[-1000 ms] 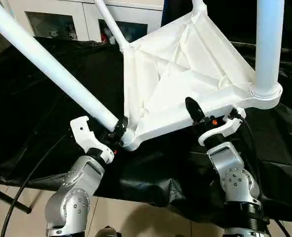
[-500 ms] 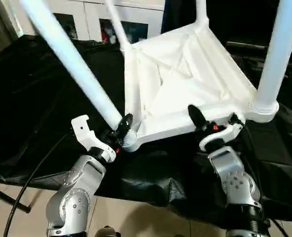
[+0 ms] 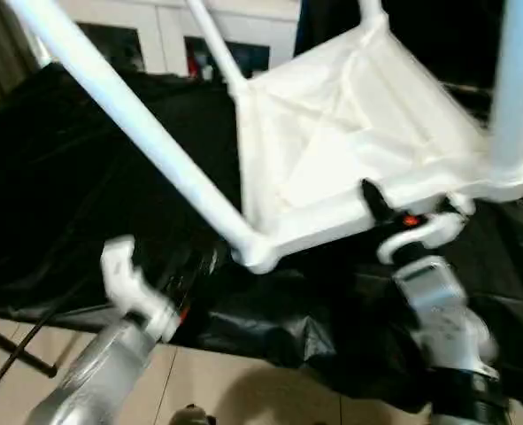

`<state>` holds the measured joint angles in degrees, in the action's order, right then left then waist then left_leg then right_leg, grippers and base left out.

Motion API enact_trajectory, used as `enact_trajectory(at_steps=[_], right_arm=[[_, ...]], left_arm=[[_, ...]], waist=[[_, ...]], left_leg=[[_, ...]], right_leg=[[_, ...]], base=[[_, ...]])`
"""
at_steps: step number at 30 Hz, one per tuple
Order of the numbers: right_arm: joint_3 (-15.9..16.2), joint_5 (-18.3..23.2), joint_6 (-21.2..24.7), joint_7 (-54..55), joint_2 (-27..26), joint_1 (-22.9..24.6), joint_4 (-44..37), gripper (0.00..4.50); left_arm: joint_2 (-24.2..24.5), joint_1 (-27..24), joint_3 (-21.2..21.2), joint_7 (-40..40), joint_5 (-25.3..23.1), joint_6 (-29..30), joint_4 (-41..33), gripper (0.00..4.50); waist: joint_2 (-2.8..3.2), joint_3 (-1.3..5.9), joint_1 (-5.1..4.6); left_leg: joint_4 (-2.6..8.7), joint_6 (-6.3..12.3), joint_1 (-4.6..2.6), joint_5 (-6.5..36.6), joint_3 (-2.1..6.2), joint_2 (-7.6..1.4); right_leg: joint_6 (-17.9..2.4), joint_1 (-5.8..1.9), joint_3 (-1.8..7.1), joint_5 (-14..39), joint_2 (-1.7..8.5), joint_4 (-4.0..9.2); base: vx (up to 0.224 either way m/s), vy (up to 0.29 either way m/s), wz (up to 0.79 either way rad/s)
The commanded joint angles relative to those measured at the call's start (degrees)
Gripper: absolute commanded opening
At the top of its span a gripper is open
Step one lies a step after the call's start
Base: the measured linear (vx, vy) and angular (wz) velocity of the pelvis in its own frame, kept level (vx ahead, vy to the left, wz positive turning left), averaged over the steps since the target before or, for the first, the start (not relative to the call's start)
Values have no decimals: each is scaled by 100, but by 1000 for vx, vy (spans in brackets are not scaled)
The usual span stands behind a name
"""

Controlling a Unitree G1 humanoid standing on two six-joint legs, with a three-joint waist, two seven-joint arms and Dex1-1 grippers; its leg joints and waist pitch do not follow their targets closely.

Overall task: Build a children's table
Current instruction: Flip table

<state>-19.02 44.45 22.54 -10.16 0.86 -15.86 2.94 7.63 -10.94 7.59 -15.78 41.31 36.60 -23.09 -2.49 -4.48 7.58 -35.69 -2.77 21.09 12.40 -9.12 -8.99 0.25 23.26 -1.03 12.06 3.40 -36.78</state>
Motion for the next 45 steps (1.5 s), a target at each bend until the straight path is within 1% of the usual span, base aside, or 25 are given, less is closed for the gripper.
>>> enact_trajectory(at_steps=[1,2,4,6,7,9,10,11,12,15,16,20,21,22,23,24,27,28,32,35,36,38,41,43,45], right_arm=[[-150,-345,-168,30,255,-49,-572,217],[-150,-345,-168,30,255,-49,-572,216],[-58,-600,-62,146,463,79,-802,215],[6,-740,-12,194,554,137,-885,215],[255,-1143,148,302,823,259,-1030,215],[556,-1611,332,496,1155,389,-1217,215],[618,-1778,388,659,1247,387,-1304,215],[618,-1778,388,659,1247,387,-1304,215],[632,-1901,401,817,1279,329,-1352,215],[648,-2061,413,1107,1289,156,-1389,215],[649,-2090,401,1174,1284,85,-1367,213],[673,-2178,382,1247,1323,-28,-1332,207],[700,-2169,395,1309,1384,-74,-1331,204],[700,-2169,395,1309,1384,-74,-1331,203],[756,-2236,463,1443,1514,-174,-1331,202],[756,-2236,463,1443,1514,-174,-1331,202],[761,-2401,608,1523,1507,-299,-1405,202],[747,-2489,675,1518,1484,-356,-1439,201],[812,-2637,711,1527,1577,-405,-1421,200],[916,-2716,709,1565,1673,-446,-1425,199],[987,-2760,725,1548,1734,-463,-1455,199],[1077,-2821,772,1512,1803,-477,-1499,199],[1260,-3139,813,1374,1942,-538,-1491,198],[1371,-3315,783,1296,2039,-599,-1398,198],[1417,-3370,759,1278,2081,-634,-1336,198]], left_arm=[[62,-70,-135,-139,18,130,-346,450],[62,-70,-135,-139,18,130,-346,450],[241,-141,-258,-176,-263,31,-514,450],[302,-145,-304,-179,-382,-13,-559,450],[481,-49,-460,-159,-653,-80,-616,450],[790,119,-703,-184,-961,-117,-727,450],[987,265,-905,-276,-1131,-122,-842,450],[987,265,-905,-276,-1131,-122,-842,450],[1116,407,-1077,-357,-1232,-105,-970,450],[1237,671,-1363,-427,-1417,-78,-1200,450],[1223,746,-1424,-398,-1473,-78,-1232,450],[1186,865,-1526,-344,-1617,-121,-1260,450],[1206,914,-1589,-309,-1719,-156,-1270,450],[1206,914,-1589,-309,-1719,-156,-1270,450],[1311,1020,-1687,-249,-1870,-159,-1330,450],[1311,1020,-1687,-249,-1870,-159,-1330,450],[1461,1217,-1752,-234,-2083,-172,-1378,450],[1435,1361,-1726,-207,-2192,-228,-1363,450],[1398,1666,-1654,-124,-2347,-279,-1308,450],[1442,1918,-1631,-96,-2460,-299,-1252,450],[1512,2072,-1648,-113,-2527,-305,-1231,450],[1655,2291,-1718,-153,-2681,-346,-1213,450],[1892,2767,-1890,-363,-3021,-468,-1137,450],[2033,3111,-2016,-553,-3230,-616,-1036,450],[2111,3264,-2097,-627,-3372,-708,-971,450]], waist=[[86,369,-17],[61,363,-17],[101,324,5],[65,321,6],[74,319,9],[90,298,26],[72,290,6],[80,284,19],[96,286,7],[113,296,-27],[116,305,-32],[76,347,-37],[-3,352,-44],[42,362,-21],[40,360,-30],[-16,356,-23],[-19,369,-27],[-42,382,-27],[-19,401,-24],[-28,412,-15],[-32,402,-22],[-20,420,-9],[-16,413,-9],[-72,415,-16],[-58,417,-12]], left_leg=[[462,21,-76,598,54,-307],[472,-11,-88,733,44,-313],[519,-159,-121,1201,32,-328],[530,-200,-91,1207,32,-317],[535,-211,-64,1139,44,-310],[532,-201,-99,1194,31,-298],[546,-219,-56,1192,41,-285],[564,-238,-50,1212,56,-289],[559,-277,-86,1325,50,-286],[575,-418,-95,1564,70,-277],[572,-457,-118,1674,71,-278],[578,-494,-136,1773,79,-285],[589,-465,-98,1659,81,-290],[580,-448,-112,1562,79,-293],[573,-446,-106,1537,73,-287],[582,-424,-74,1439,82,-282],[547,-391,-73,1241,53,-271],[543,-393,-64,1172,51,-276],[533,-442,-62,981,48,-280],[524,-451,-72,925,44,-272],[528,-451,-47,912,46,-271],[514,-467,-78,888,43,-271],[516,-490,-85,901,38,-271],[517,-507,-75,855,38,-283],[517,-497,-66,802,41,-279]], right_leg=[[-807,-228,215,426,325,402],[-798,-223,217,549,320,428],[-659,-174,235,1110,312,498],[-526,-203,245,1250,322,502],[-421,-206,250,1324,326,516],[-196,-160,268,1489,307,535],[-103,-190,265,1674,319,544],[-20,-194,261,1847,328,568],[61,-149,268,2151,333,589],[109,-114,253,2572,341,617],[102,-89,254,2569,338,627],[26,-95,236,2181,310,600],[-14,-139,224,1922,305,578],[-59,-125,232,1702,306,554],[-86,-126,232,1633,306,548],[-75,-172,224,1596,310,535],[-78,-161,237,1503,317,531],[-89,-178,232,1464,314,523],[-198,-190,221,1058,312,478],[-191,-204,219,964,308,470],[-198,-216,221,957,318,473],[-183,-206,217,931,311,460],[-164,-197,218,981,306,465],[-186,-213,217,1005,321,463],[-181,-213,220,996,322,463]], base=[[0,0,0],[0,0,0],[0,0,0],[0,0,0],[0,0,0],[0,0,0],[0,0,0],[0,0,0],[0,0,0],[0,0,0],[0,0,0],[0,0,0],[0,0,0],[0,0,0],[0,0,0],[0,0,0],[0,0,0],[0,0,0],[0,0,0],[0,0,0],[0,0,0],[0,0,0],[0,0,0],[0,0,0],[0,0,0]])
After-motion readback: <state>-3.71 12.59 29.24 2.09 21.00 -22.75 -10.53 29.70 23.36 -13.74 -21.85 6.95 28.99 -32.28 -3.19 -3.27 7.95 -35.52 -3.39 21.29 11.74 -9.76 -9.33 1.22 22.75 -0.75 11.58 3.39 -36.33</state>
